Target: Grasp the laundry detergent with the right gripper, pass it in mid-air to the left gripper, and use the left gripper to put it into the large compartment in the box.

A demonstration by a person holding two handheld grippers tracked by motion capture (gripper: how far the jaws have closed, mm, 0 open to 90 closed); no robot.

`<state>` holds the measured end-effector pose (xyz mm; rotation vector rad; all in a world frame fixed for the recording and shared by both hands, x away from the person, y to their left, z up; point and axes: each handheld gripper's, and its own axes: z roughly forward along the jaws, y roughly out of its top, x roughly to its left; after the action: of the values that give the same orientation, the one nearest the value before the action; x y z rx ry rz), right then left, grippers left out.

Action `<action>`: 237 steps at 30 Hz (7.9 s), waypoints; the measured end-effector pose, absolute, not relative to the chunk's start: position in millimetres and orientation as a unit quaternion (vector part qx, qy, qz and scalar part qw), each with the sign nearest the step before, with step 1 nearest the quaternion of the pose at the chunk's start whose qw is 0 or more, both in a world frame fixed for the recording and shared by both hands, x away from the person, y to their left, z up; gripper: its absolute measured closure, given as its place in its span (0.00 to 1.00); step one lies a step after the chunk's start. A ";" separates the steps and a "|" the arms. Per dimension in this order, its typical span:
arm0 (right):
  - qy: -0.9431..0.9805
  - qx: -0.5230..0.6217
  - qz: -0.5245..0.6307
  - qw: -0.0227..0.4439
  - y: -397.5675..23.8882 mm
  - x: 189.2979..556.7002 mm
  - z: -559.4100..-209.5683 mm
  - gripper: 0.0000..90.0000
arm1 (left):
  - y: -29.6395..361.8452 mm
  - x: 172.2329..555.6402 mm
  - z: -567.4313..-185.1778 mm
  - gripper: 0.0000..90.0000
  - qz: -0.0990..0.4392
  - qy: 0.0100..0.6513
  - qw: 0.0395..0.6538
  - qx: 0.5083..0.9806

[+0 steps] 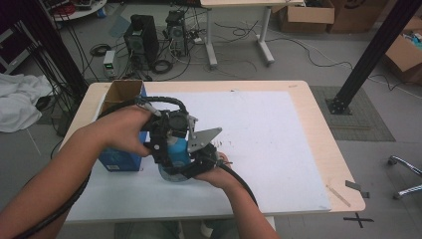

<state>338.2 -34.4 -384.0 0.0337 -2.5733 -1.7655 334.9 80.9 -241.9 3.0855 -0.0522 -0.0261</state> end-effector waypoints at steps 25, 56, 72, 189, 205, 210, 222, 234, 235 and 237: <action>-0.822 0.007 -0.570 0.011 -35.9 339.2 -383.7 0.51 | 78.3 335.2 -242.9 0.31 0.007 -0.015 0.010 1.000; -0.817 0.007 -0.577 0.003 -38.9 338.4 -384.7 0.51 | 68.6 332.3 -242.7 0.44 0.016 -0.018 -0.007 1.000; -0.810 -0.016 -0.586 -0.023 -56.8 334.5 -378.0 0.31 | 60.5 337.1 -235.9 0.44 0.013 -0.006 -0.021 1.000; -0.954 -0.014 -0.298 -0.022 -144.2 338.3 -324.6 0.00 | 255.8 444.6 -243.7 0.43 -0.037 0.701 -0.019 0.712; -0.953 -0.016 -0.301 -0.024 -144.6 336.5 -325.3 0.00 | 252.4 449.4 -285.6 0.43 -0.041 0.699 -0.027 0.713; -0.953 -0.020 -0.302 -0.024 -147.6 336.0 -324.8 0.00 | 254.2 448.7 -288.4 0.43 -0.037 0.698 -0.021 0.715; -0.952 -0.016 -0.305 -0.025 -147.2 335.5 -324.2 0.00 | 257.7 443.1 -290.0 0.43 -0.034 0.696 -0.010 0.718; -0.952 -0.018 -0.304 -0.025 -146.6 335.1 -322.6 0.00 | 255.3 440.6 -287.8 0.35 -0.028 0.691 -0.009 0.723; -0.952 -0.017 -0.303 -0.025 -146.6 335.2 -322.5 0.00 | 255.1 440.4 -287.7 0.34 -0.026 0.692 -0.007 0.722; -0.952 -0.016 -0.305 -0.026 -146.6 335.1 -322.2 0.00 | 254.0 440.3 -287.2 0.33 -0.023 0.690 -0.008 0.724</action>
<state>335.1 -146.6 -322.2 -0.0500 -3.0399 -0.9749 440.3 254.0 -287.2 2.2857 2.1781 -0.0725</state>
